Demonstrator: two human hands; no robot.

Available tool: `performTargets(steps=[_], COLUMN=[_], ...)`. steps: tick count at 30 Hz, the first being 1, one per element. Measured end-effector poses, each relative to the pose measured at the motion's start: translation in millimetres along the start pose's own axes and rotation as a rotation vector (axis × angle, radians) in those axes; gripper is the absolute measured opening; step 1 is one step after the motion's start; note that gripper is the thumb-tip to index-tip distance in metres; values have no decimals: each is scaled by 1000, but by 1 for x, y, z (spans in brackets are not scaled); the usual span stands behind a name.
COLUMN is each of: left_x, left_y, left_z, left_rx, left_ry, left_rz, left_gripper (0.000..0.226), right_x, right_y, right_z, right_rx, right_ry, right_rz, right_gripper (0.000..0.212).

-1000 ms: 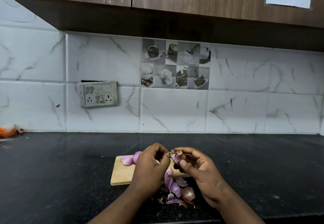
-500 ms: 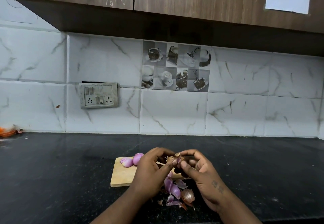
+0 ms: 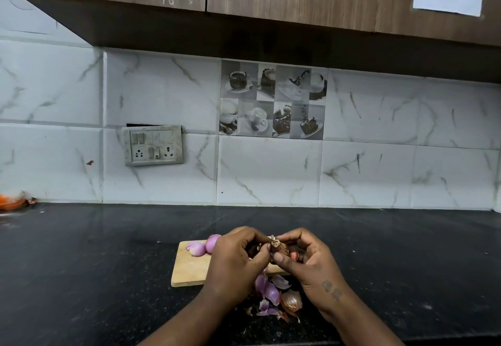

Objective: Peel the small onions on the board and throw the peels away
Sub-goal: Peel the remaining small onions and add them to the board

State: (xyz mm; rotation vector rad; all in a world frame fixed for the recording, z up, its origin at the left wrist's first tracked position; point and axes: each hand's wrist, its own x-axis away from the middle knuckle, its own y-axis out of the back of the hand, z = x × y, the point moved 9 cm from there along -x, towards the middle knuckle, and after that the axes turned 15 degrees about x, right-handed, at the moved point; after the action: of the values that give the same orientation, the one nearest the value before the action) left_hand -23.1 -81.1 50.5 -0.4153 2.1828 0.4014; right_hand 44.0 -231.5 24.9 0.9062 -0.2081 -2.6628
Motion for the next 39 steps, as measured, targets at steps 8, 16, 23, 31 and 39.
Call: performTargets(steps=[8, 16, 23, 31, 39], left_x=[1, 5, 6, 7, 9], left_y=[-1, -8, -7, -15, -17], left_z=[14, 34, 32, 48, 50], left_rx=[160, 545, 449, 627, 860], left_ry=[180, 470, 440, 556, 647], left_rz=[10, 22, 6, 6, -46], left_gripper=[17, 9, 9, 13, 19], right_x=[2, 4, -2, -1, -1], right_y=[-7, -12, 11, 10, 14], right_z=[-1, 0, 9, 13, 14], right_rx=[-142, -205, 179, 79, -72], right_ry=[-47, -83, 63, 109, 154], right_rz=[75, 161, -85, -92, -118], right_gripper=[22, 27, 22, 27, 12])
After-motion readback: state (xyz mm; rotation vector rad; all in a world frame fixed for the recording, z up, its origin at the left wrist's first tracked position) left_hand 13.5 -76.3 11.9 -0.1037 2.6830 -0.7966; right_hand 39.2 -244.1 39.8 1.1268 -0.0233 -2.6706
